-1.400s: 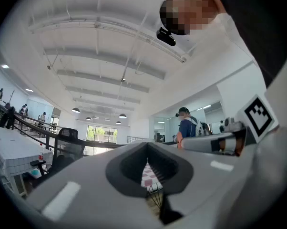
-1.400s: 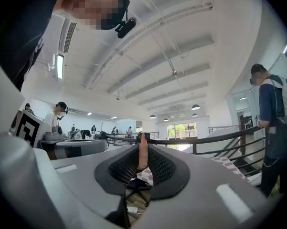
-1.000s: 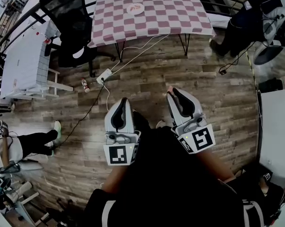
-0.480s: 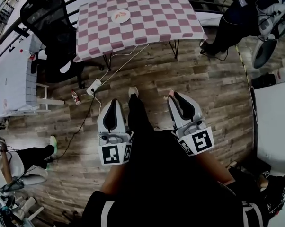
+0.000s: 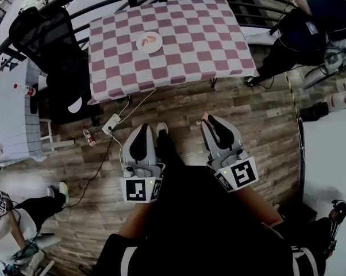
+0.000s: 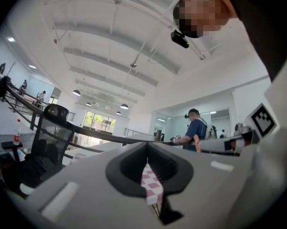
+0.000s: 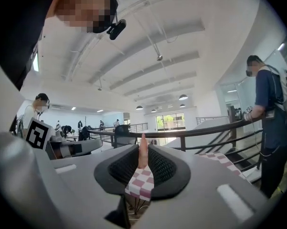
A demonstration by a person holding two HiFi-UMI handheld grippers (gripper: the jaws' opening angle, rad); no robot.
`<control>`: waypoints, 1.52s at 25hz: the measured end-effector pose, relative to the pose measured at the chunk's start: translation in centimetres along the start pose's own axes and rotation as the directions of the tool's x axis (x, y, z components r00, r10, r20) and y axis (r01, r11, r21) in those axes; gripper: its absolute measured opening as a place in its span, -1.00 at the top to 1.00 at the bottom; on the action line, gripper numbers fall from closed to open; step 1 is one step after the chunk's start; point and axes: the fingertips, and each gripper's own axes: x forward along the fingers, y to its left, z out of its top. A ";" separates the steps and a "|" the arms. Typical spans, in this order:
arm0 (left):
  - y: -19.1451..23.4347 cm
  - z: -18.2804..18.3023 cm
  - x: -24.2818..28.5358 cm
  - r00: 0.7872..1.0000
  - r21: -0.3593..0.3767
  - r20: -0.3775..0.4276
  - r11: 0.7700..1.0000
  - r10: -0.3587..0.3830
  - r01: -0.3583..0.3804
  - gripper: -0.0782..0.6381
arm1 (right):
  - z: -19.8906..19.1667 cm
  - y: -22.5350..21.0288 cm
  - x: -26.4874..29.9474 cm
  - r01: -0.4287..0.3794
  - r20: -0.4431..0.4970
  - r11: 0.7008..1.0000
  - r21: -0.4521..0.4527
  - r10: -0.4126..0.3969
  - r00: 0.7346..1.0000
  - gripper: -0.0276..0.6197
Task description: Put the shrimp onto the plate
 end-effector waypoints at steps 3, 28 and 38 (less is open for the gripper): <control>2.4 1.2 4.0 1.000 -0.009 0.016 1.000 -0.025 0.025 0.76 | 0.7 0.2 5.9 -0.040 -0.030 0.999 -0.015 0.040 0.999 0.73; 15.3 0.1 17.2 0.992 -0.080 -0.078 0.993 -0.096 0.090 0.76 | 3.7 -0.3 25.7 -0.017 0.004 0.994 -0.105 0.017 1.000 0.73; 14.9 -0.6 17.4 0.991 -0.035 -0.073 0.994 -0.109 0.107 0.76 | 2.2 -1.3 24.0 0.009 -0.040 0.998 -0.067 -0.012 0.999 0.73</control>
